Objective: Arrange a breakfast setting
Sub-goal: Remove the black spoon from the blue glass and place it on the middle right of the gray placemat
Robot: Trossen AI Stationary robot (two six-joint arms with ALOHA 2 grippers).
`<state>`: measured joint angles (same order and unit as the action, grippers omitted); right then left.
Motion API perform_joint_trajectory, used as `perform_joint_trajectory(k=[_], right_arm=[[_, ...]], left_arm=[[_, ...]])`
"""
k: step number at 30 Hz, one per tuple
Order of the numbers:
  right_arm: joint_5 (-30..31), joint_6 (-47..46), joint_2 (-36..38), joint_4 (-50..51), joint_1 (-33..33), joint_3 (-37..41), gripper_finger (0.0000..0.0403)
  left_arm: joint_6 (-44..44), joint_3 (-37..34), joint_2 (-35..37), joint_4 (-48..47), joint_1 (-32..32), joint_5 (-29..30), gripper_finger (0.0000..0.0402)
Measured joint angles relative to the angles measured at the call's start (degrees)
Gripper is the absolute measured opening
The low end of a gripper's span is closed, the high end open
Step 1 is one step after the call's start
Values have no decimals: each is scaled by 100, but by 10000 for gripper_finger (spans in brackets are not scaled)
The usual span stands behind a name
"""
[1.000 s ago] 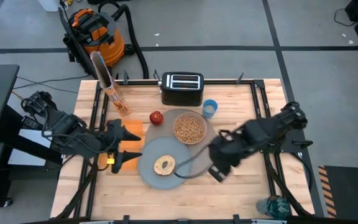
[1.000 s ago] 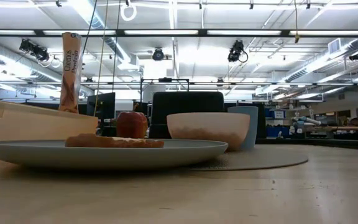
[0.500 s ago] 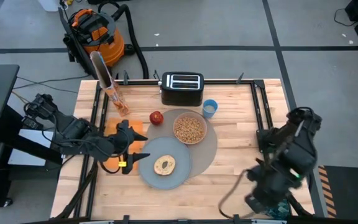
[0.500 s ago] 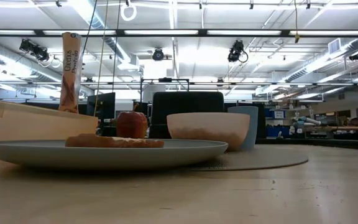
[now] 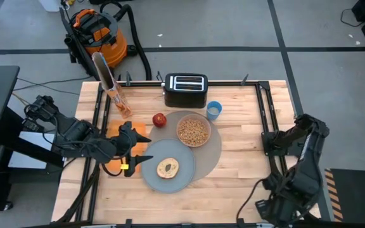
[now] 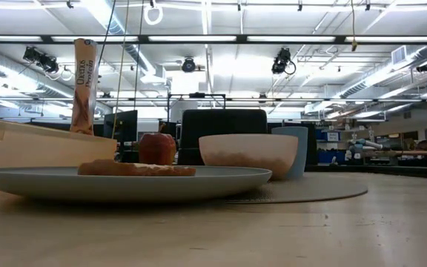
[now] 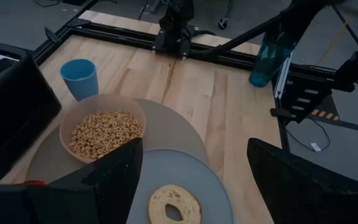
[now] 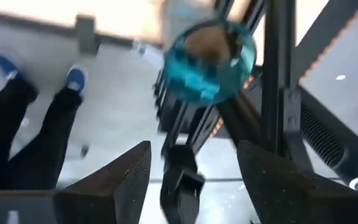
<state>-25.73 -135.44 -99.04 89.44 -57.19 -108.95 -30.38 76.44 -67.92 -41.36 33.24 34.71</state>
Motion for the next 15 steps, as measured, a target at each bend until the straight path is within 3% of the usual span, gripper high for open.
perform_joint_trajectory(k=[5,9,15], right_arm=[[-280,-107,102,-7,-24,579,250],[-111,-21,114,-36,-39,886,247],[12,1216,114,14,-98,1214,247]], left_arm=[[-43,0,0,0,14,-290,298],[-131,0,0,4,14,-416,298],[-193,0,0,4,14,-484,298]])
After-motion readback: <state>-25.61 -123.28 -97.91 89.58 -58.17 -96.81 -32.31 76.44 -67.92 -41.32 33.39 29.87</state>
